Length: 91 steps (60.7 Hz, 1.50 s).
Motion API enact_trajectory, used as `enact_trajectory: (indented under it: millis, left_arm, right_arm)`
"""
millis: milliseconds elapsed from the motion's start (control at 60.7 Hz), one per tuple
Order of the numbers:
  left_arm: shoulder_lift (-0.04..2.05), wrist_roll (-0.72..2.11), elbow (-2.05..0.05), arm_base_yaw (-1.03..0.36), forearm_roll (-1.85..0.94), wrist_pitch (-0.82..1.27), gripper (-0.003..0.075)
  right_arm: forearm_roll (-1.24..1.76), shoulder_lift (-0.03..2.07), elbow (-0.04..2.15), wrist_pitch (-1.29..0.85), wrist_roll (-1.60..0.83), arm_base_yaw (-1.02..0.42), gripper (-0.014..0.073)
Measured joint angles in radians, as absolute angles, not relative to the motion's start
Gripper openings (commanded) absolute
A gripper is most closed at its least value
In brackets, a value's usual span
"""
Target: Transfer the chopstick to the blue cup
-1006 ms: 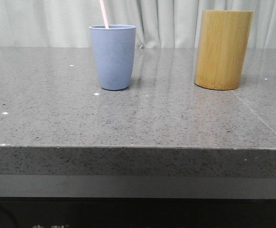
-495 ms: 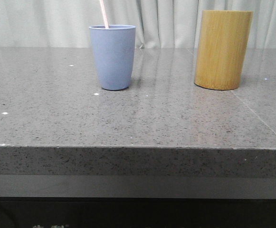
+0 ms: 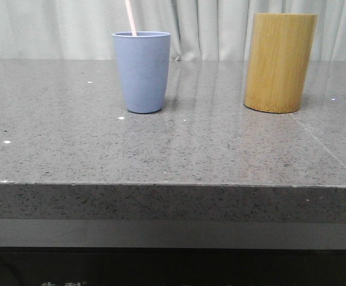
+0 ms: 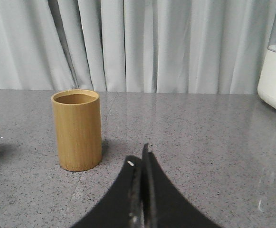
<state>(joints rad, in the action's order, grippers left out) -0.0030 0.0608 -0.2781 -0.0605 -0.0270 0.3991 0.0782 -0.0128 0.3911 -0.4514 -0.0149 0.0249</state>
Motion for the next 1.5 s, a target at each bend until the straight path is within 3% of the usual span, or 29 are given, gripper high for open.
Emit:
enact_trajectory:
  millis: [198, 396, 1500]
  left_arm:
    - [-0.006, 0.061, -0.14, -0.035, -0.039, 0.387, -0.0019]
    - [-0.006, 0.061, 0.001, -0.035, -0.043, 0.244, -0.0019]
    - [-0.006, 0.061, 0.001, -0.035, -0.057, 0.186, -0.0019]
  right_arm:
    - [0.079, -0.013, 0.391, -0.451, -0.015, 0.025, -0.0067]
    - [0.079, -0.013, 0.391, -0.451, -0.015, 0.025, -0.0067]
    - [0.079, -0.013, 0.387, -0.451, -0.015, 0.025, -0.0067]
